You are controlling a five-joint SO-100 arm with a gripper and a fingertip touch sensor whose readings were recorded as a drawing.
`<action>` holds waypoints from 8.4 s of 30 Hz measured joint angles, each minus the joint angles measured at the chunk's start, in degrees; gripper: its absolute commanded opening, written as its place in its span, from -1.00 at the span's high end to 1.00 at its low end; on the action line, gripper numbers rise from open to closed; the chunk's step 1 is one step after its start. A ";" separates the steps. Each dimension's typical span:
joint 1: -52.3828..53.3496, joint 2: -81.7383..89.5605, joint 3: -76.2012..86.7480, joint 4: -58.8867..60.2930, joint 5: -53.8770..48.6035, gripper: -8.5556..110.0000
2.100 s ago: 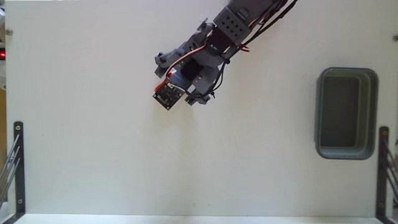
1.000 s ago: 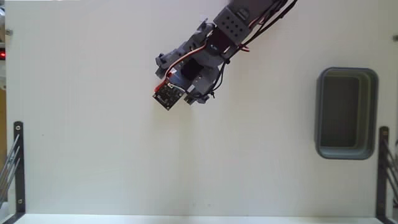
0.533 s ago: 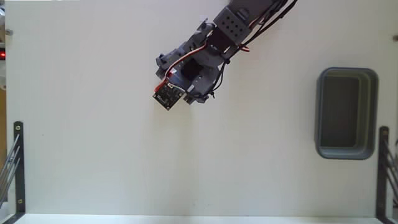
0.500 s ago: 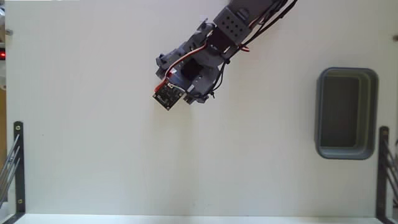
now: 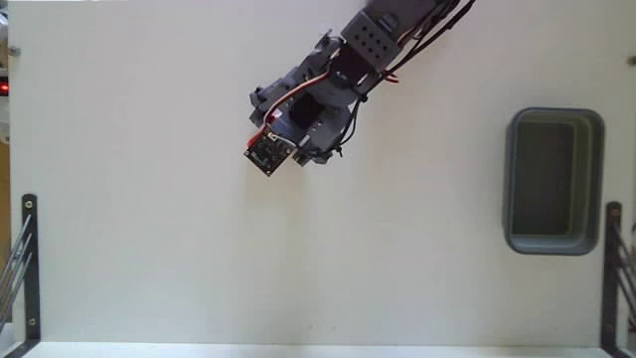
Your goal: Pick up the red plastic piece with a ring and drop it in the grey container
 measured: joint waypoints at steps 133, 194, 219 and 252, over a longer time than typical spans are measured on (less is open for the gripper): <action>0.18 -1.41 -36.12 37.44 0.09 -0.26; -26.72 -13.89 -55.55 44.74 0.09 -0.26; -57.92 -23.47 -64.51 44.65 0.00 -0.26; -76.55 -28.48 -70.14 44.65 0.09 -0.26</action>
